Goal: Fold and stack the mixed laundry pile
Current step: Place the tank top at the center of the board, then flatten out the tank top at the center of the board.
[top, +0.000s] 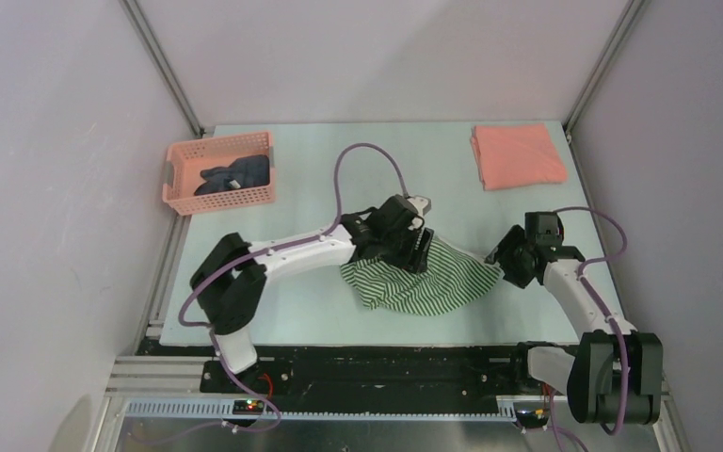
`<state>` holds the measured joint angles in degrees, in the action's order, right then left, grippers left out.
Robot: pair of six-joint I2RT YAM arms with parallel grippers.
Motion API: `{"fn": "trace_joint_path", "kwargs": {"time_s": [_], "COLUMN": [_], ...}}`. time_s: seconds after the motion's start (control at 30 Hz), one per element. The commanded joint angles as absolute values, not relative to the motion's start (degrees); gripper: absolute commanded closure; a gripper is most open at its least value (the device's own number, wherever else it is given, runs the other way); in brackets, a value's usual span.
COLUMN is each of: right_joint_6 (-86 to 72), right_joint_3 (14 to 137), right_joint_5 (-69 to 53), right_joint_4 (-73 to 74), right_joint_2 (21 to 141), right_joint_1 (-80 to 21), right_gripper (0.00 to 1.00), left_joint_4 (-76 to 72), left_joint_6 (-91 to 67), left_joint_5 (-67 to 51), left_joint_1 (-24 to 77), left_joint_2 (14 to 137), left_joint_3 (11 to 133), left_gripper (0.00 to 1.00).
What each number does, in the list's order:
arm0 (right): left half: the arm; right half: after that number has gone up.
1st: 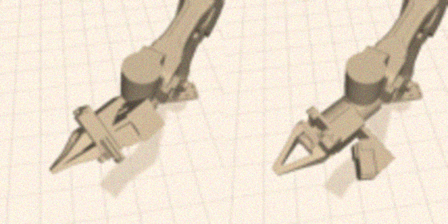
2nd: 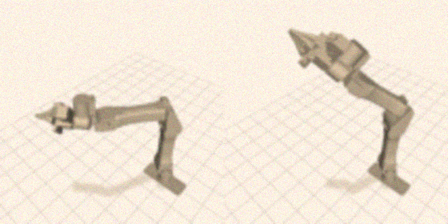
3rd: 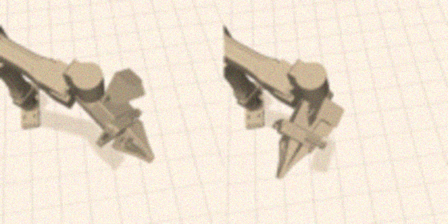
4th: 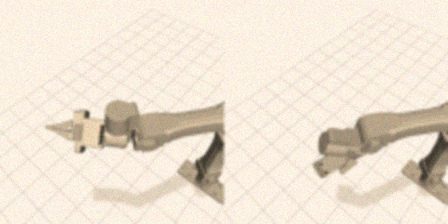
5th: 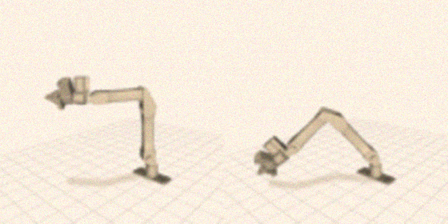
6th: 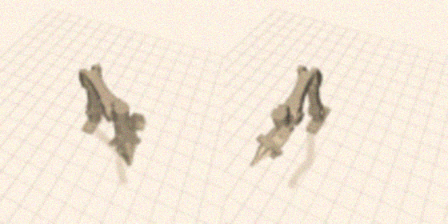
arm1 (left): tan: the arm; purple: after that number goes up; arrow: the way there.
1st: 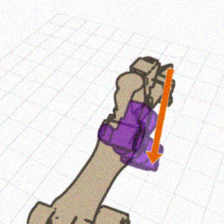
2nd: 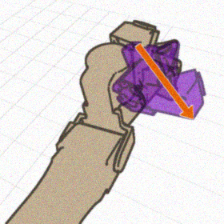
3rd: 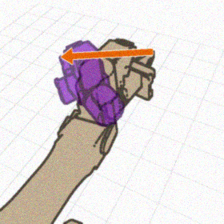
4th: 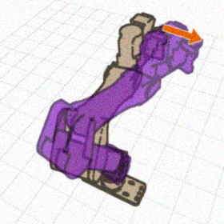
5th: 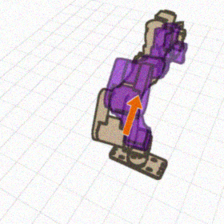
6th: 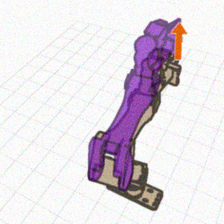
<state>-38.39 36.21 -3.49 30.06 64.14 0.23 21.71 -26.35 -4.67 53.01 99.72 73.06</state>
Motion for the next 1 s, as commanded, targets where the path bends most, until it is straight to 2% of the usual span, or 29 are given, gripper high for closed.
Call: {"fn": "trace_joint_path", "kwargs": {"time_s": [0.0, 0.1, 0.13, 0.17, 0.2, 0.23, 0.3, 0.37, 0.5, 0.7, 0.8, 0.83, 0.93, 0.97], "right_joint_6": [-37.7, -37.5, -37.4, -37.1, -37.0, -36.6, -36.2, -35.9, -35.5, -36.5, -39.1, -39.5, -40.8, -40.9], "right_joint_3": [35.3, 35.2, 35.2, 35.2, 35.2, 35.2, 35.5, 36.9, 42.0, 58.2, 65.9, 66.4, 64.8, 62.9], "right_joint_5": [-3.7, -4.2, -4.2, -4.5, -4.6, -5.0, -5.3, -5.8, -10.7, -19.3, -19.6, -19.6, -19.5, -20.2], "right_joint_4": [25.8, 23.8, 23.6, 22.9, 22.6, 22.1, 21.6, 21.7, 19.1, 17.5, 22.0, 23.0, 27.5, 27.5], "right_joint_2": [66.4, 68.7, 69.0, 69.5, 69.5, 69.4, 68.5, 67.2, 65.2, 70.9, 73.2, 73.3, 73.0, 72.3], "right_joint_1": [1.9, 2.4, 2.5, 2.7, 2.8, 3.1, 3.7, 4.4, 5.4, 5.9, 6.0, 6.1, 5.9, 6.0], "right_gripper": [0.37, 0.39, 0.42, 0.5, 0.55, 0.67, 0.82, 0.92, 1.0, 1.0, 1.0, 1.0, 1.0, 1.0], "left_joint_4": [21.2, 21.1, 21.2, 21.3, 21.4, 22.1, 24.4, 26.6, 27.7, 28.4, 28.7, 28.7, 28.6, 28.5], "left_joint_6": [-24.6, -24.8, -24.8, -24.9, -24.9, -24.9, -24.7, -24.8, -24.6, -22.7, -22.0, -21.9, -20.7, -20.2], "left_joint_5": [-2.7, -2.3, -2.2, -1.0, 0.3, 3.1, 8.3, 12.3, 12.6, 8.3, 1.9, -1.0, -2.4, -1.8], "left_joint_1": [54.6, 54.8, 54.9, 54.9, 54.8, 54.6, 53.4, 50.4, 40.9, 28.2, 26.5, 27.0, 31.9, 33.3], "left_joint_2": [103.8, 106.1, 106.3, 106.2, 105.9, 104.8, 102.8, 99.8, 92.6, 87.6, 87.1, 87.3, 89.7, 90.6], "left_joint_3": [76.1, 76.4, 76.4, 76.3, 76.2, 76.1, 76.2, 76.4, 77.2, 86.6, 89.9, 90.5, 89.9, 89.2], "left_gripper": [0.31, 0.35, 0.42, 0.57, 0.66, 0.83, 0.98, 1.0, 1.0, 1.0, 1.0, 0.96, 0.73, 0.68]}}
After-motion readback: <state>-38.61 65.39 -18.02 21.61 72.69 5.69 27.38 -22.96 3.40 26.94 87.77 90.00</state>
